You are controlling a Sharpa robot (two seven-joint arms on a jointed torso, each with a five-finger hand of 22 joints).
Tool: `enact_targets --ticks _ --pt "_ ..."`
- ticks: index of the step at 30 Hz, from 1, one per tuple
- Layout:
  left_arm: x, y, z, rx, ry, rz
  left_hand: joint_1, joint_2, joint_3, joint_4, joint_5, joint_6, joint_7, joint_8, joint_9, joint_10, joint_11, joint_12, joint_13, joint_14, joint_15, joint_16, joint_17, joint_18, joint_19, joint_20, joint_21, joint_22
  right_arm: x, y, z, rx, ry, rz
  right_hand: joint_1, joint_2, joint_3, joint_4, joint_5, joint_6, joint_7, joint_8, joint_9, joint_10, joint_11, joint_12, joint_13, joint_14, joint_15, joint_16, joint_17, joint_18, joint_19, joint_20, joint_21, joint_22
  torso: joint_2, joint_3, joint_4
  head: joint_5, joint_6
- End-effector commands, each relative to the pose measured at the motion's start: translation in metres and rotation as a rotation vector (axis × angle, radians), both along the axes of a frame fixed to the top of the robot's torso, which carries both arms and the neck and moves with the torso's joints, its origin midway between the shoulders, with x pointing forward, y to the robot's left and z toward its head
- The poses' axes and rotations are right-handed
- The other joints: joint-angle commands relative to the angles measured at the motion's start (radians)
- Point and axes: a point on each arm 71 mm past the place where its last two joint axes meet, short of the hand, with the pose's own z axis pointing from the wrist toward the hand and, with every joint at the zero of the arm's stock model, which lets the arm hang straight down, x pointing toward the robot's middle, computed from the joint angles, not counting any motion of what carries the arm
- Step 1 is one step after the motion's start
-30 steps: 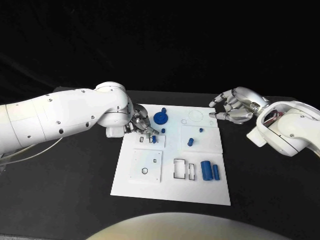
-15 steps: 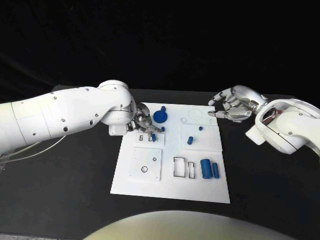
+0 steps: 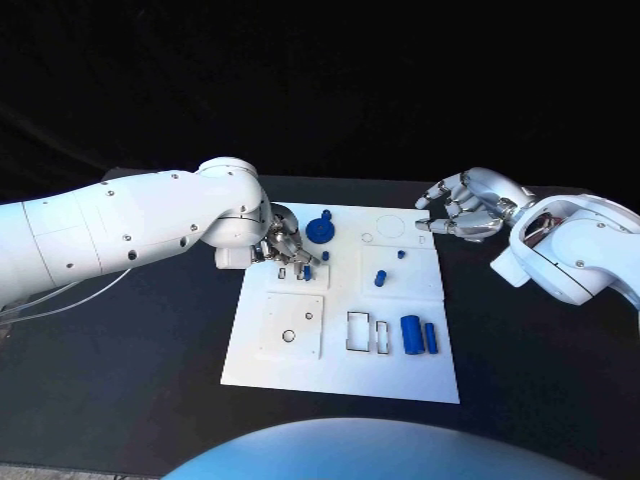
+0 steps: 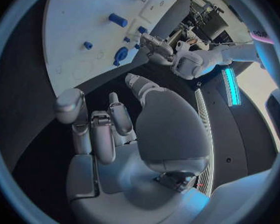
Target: Assemble the parts on the task board
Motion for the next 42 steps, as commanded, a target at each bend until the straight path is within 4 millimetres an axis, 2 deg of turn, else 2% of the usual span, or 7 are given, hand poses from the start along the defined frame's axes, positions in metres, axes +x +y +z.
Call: enact_targets --ticks 1,6,9,15,24,30,42 --pt "-0.0026 -0.0030 -0.0015 0.021 0.028 -0.037 0.012 -0.001 -0.025 -0.003 0.024 0.008 -0.001 -0.005 -0.001 -0.003 0.001 0.002 -0.001 0.104 0.004 0.004 0.263 -0.020 0.055 0.006 0.003 0.145 -0.0005 0.0014 -0.0009 -0.014 0.006 0.014 0.002 -0.009 0.004 0.005 0.004 0.002 -0.003 0.005 0.002 0.002 -0.002 0.002 -0.002 0.091 0.001 -0.006 0.221 0.015 -0.010 0.001 -0.007 -0.002 0.000 0.0000 0.0000 0.001 -0.002" --pt "-0.0022 -0.0033 -0.0022 0.024 0.029 -0.039 0.018 -0.001 -0.025 -0.003 0.037 0.011 -0.002 -0.003 0.000 -0.003 0.000 0.003 0.001 0.104 0.003 0.004 0.263 -0.020 0.056 0.006 0.003 0.146 -0.0005 0.0019 -0.0011 -0.014 0.008 0.016 0.002 -0.009 0.004 0.005 0.004 0.002 -0.003 0.005 0.002 0.002 -0.002 0.002 -0.002 0.091 0.001 -0.006 0.221 0.015 -0.010 0.001 -0.007 -0.002 0.000 0.0000 -0.0008 0.000 -0.004" --pt "-0.0016 -0.0033 -0.0026 0.024 0.029 -0.037 0.032 -0.006 -0.026 -0.003 0.087 0.014 -0.004 -0.003 0.003 -0.005 -0.002 0.002 0.000 0.104 0.001 0.004 0.263 -0.021 0.056 0.004 0.004 0.149 -0.0004 0.0022 -0.0012 -0.015 0.009 0.016 0.002 -0.009 0.004 0.005 0.004 0.002 -0.003 0.005 0.002 0.002 -0.002 0.002 -0.002 0.091 0.001 -0.006 0.221 0.015 -0.010 0.001 -0.007 -0.002 0.000 0.0003 -0.0004 -0.001 -0.005" --pt "-0.0011 -0.0033 -0.0036 0.023 0.029 -0.035 0.027 -0.029 -0.029 0.000 0.224 0.013 -0.006 -0.008 0.006 -0.009 -0.004 0.001 0.000 0.104 -0.001 0.004 0.263 -0.021 0.057 0.002 0.004 0.151 -0.0004 0.0025 -0.0016 -0.015 0.010 0.018 0.001 -0.009 0.004 0.006 0.004 0.002 -0.003 0.006 0.002 0.002 -0.002 0.002 -0.002 0.091 0.001 -0.006 0.220 0.015 -0.010 0.001 -0.008 -0.003 0.000 0.0010 0.0003 -0.001 -0.005" --pt "-0.0012 -0.0047 -0.0040 0.017 0.028 -0.033 -0.003 -0.047 -0.022 0.000 0.343 0.020 -0.012 0.000 0.016 -0.009 -0.009 0.002 0.004 0.104 -0.005 0.004 0.263 -0.021 0.058 -0.001 0.004 0.155 -0.0003 0.0030 -0.0021 -0.016 0.011 0.020 0.001 -0.009 0.004 0.006 0.004 0.002 -0.003 0.006 0.002 0.002 -0.002 0.002 -0.002 0.091 0.001 -0.006 0.220 0.015 -0.010 0.001 -0.008 -0.003 0.000 0.0010 -0.0002 -0.001 -0.007" --pt "-0.0010 -0.0051 -0.0040 0.014 0.026 -0.030 0.005 -0.050 -0.015 0.000 0.393 0.021 -0.017 0.009 0.023 -0.008 -0.013 0.003 0.006 0.104 -0.008 0.004 0.263 -0.022 0.059 -0.004 0.006 0.159 -0.0002 0.0035 -0.0033 -0.017 0.015 0.022 0.001 -0.009 0.005 0.007 0.005 0.001 -0.003 0.006 0.002 0.003 -0.002 0.003 0.000 0.091 0.000 -0.006 0.220 0.015 -0.010 0.001 -0.009 -0.003 0.000 0.0013 0.0000 -0.001 -0.008" --pt "-0.0002 -0.0053 -0.0037 0.006 0.019 -0.018 0.037 -0.055 0.014 -0.001 0.442 0.024 -0.028 0.039 0.045 -0.007 -0.022 0.005 0.012 0.104 -0.016 0.004 0.263 -0.024 0.063 -0.011 0.011 0.169 -0.0001 0.0039 -0.0050 -0.020 0.022 0.025 0.001 -0.008 0.005 0.008 0.006 0.001 -0.003 0.007 0.002 0.004 -0.002 0.003 0.000 0.091 0.000 -0.006 0.221 0.014 -0.010 0.001 -0.008 -0.002 0.000 0.0007 0.0000 -0.001 -0.010"
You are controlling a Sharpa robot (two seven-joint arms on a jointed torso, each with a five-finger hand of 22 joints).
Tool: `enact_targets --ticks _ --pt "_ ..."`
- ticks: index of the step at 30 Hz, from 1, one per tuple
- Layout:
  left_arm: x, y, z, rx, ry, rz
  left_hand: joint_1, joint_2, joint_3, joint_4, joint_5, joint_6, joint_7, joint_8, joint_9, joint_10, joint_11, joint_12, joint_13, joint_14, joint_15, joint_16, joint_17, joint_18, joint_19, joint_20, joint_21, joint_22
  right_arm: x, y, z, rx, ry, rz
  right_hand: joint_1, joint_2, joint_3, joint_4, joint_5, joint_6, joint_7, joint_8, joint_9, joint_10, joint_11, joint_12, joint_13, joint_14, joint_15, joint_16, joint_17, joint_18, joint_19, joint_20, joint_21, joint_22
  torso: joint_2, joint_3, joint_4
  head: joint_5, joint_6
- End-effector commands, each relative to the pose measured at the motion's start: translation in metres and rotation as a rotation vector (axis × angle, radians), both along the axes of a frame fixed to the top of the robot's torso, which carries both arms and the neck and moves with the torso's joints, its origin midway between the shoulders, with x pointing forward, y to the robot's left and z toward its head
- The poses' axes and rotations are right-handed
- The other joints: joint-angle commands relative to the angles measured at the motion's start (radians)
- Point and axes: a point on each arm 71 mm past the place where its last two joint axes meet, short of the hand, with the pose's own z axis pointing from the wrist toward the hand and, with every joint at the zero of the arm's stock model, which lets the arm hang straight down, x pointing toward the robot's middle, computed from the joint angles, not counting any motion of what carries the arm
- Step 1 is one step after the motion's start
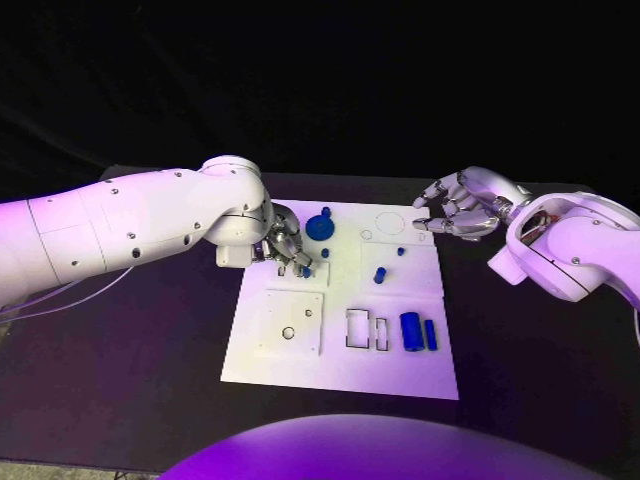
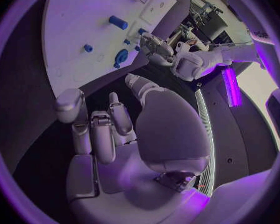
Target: Assemble the parts on the task board
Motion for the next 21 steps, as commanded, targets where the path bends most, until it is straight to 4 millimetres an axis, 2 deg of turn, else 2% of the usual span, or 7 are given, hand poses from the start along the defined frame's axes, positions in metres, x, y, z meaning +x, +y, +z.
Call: enact_targets --ticks 1,10,18,21 --pt "0.0000 -0.0023 0.0002 -0.008 -0.001 0.000 0.009 -0.001 0.008 0.000 0.006 0.001 -0.007 0.005 0.004 0.000 -0.008 0.005 0.001 0.104 -0.009 0.004 0.263 -0.008 0.066 -0.007 0.007 0.169 -0.0007 0.0014 -0.0015 -0.013 0.009 0.017 0.001 -0.008 0.002 0.005 0.006 0.001 -0.003 0.003 0.001 0.004 -0.002 0.003 0.001 0.091 0.000 -0.006 0.221 0.014 -0.006 -0.003 -0.004 -0.001 0.000 -0.0005 -0.0002 0.000 -0.002" --pt "0.0009 -0.0034 -0.0006 -0.008 0.002 0.001 0.010 -0.006 0.014 0.000 0.019 -0.004 -0.007 0.009 0.009 0.000 -0.008 0.006 0.003 0.104 -0.010 0.004 0.263 -0.009 0.068 -0.009 0.009 0.173 -0.0008 0.0018 -0.0020 -0.013 0.011 0.020 0.001 -0.008 0.002 0.005 0.006 0.001 -0.003 0.003 0.001 0.004 -0.002 0.003 0.001 0.091 0.000 -0.006 0.221 0.014 -0.006 -0.003 -0.004 -0.001 0.000 -0.0005 0.0003 0.000 -0.003" --pt "0.0009 -0.0035 -0.0017 -0.009 0.005 0.003 0.007 -0.019 0.051 0.001 0.081 -0.013 -0.009 0.016 0.019 0.002 -0.010 0.010 0.011 0.104 -0.011 0.004 0.263 -0.009 0.068 -0.011 0.010 0.175 -0.0009 0.0025 -0.0033 -0.014 0.015 0.022 0.000 -0.008 0.003 0.006 0.007 0.001 -0.003 0.004 0.001 0.004 -0.002 0.003 0.001 0.091 0.000 -0.006 0.222 0.014 -0.006 -0.003 -0.005 0.000 0.000 0.0004 -0.0001 0.001 -0.001" --pt "0.0006 -0.0038 -0.0019 -0.010 0.007 0.003 0.010 -0.035 0.090 0.000 0.117 -0.015 -0.010 0.020 0.025 -0.001 -0.012 0.010 0.013 0.104 -0.013 0.004 0.263 -0.009 0.069 -0.012 0.010 0.177 -0.0009 0.0029 -0.0037 -0.014 0.017 0.023 0.000 -0.008 0.003 0.006 0.007 0.001 -0.003 0.004 0.001 0.004 -0.002 0.003 0.001 0.091 0.000 -0.006 0.222 0.014 -0.006 -0.003 -0.005 0.000 0.000 0.0002 -0.0001 0.001 -0.002"
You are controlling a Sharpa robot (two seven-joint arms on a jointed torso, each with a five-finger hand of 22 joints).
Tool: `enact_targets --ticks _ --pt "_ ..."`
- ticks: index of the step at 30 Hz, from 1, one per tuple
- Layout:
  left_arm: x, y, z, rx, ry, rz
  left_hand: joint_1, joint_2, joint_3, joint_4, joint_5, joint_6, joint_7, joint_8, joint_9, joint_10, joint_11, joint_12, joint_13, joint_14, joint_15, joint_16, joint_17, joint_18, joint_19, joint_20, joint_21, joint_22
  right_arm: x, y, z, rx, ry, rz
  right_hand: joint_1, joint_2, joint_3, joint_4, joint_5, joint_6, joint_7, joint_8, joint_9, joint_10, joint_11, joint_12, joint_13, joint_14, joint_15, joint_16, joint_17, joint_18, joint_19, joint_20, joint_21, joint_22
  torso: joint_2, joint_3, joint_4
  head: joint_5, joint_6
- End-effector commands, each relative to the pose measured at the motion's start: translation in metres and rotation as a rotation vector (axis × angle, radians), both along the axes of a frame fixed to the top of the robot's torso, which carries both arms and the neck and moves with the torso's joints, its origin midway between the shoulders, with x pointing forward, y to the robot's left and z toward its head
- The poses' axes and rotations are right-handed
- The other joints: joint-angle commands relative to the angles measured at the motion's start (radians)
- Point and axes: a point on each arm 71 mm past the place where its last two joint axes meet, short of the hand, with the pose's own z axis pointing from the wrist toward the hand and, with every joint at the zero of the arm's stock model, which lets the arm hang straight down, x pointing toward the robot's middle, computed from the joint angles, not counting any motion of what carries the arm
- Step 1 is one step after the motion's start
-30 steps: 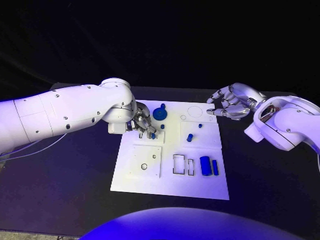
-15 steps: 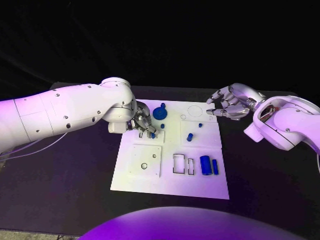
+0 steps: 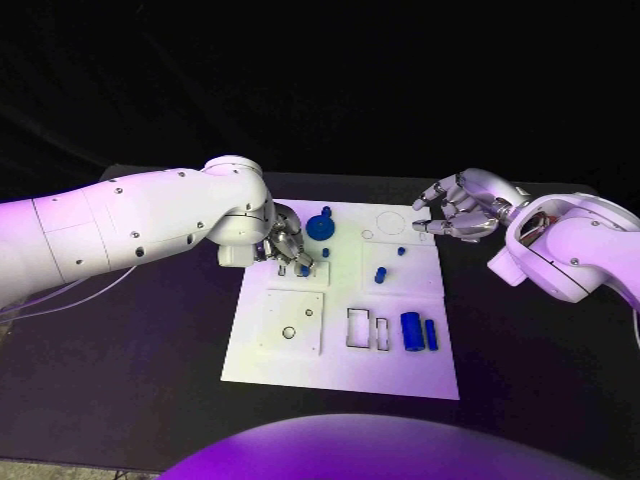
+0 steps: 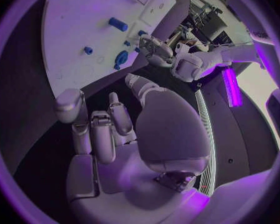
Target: Assemble the parts on the task board
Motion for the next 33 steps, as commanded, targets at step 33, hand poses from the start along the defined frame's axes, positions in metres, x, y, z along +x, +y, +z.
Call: enact_targets --ticks 33 --pt "-0.0013 0.0038 -0.0009 -0.083 0.008 0.080 -0.408 -0.345 1.361 -0.269 -0.508 -0.024 -0.015 0.222 0.190 0.054 -0.017 0.058 0.074 0.104 -0.017 0.004 0.263 -0.014 0.075 -0.020 0.016 0.206 -0.0009 0.0016 -0.0040 -0.031 0.004 0.024 -0.005 -0.007 0.003 0.012 0.007 0.001 -0.003 0.007 0.002 0.005 -0.002 0.004 0.001 0.092 0.000 -0.005 0.223 0.014 -0.005 -0.003 -0.004 0.001 0.000 -0.0001 -0.0004 0.000 -0.004"
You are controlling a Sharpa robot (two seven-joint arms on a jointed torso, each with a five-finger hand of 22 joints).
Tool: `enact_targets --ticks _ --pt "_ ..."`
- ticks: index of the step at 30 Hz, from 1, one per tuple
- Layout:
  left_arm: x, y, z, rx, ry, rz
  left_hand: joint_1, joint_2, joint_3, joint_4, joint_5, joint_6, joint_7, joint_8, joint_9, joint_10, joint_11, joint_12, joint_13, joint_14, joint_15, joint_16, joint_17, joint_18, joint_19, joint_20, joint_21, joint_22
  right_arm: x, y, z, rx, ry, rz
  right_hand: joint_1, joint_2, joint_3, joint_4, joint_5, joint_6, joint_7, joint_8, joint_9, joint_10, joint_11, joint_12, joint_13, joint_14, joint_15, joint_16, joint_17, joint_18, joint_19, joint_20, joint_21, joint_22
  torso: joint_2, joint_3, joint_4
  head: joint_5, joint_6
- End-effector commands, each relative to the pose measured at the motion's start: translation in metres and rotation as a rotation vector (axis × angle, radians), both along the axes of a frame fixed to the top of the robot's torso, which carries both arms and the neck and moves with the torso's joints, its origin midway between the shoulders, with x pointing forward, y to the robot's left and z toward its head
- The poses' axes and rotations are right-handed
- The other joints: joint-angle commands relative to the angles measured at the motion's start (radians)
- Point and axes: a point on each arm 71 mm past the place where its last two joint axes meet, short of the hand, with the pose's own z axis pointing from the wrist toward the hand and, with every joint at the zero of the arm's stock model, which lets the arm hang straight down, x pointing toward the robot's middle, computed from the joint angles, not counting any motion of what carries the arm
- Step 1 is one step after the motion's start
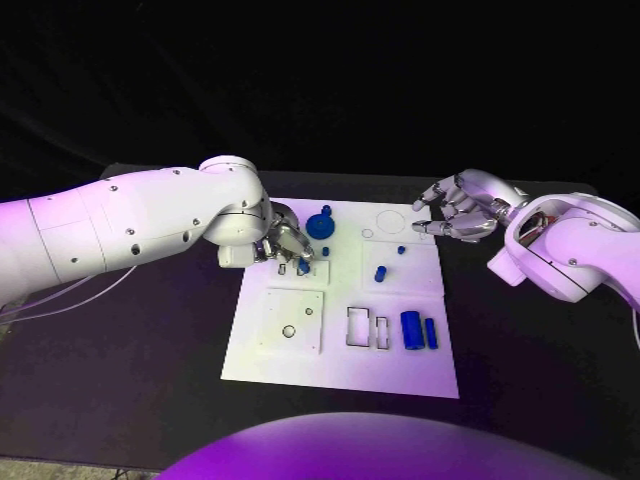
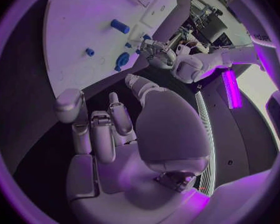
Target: Assemble the parts on the task board
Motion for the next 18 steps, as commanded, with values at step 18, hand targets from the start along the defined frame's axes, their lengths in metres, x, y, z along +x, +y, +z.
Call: enact_targets --ticks 18 --pt "-0.012 0.011 0.004 -0.058 -0.268 0.007 0.026 0.020 0.162 -0.194 -0.017 0.018 -0.001 0.007 0.000 0.029 -0.002 0.024 0.031 0.106 -0.001 0.004 0.263 -0.014 0.076 -0.006 0.005 0.209 -0.002 -0.001 -0.003 -0.015 0.009 0.010 -0.018 -0.001 -0.001 0.024 0.009 -0.001 -0.003 0.011 0.002 0.004 -0.002 0.004 -0.004 0.092 0.000 -0.006 0.223 0.014 -0.004 -0.003 -0.008 -0.002 -0.001 -0.0004 0.0023 -0.002 -0.003"
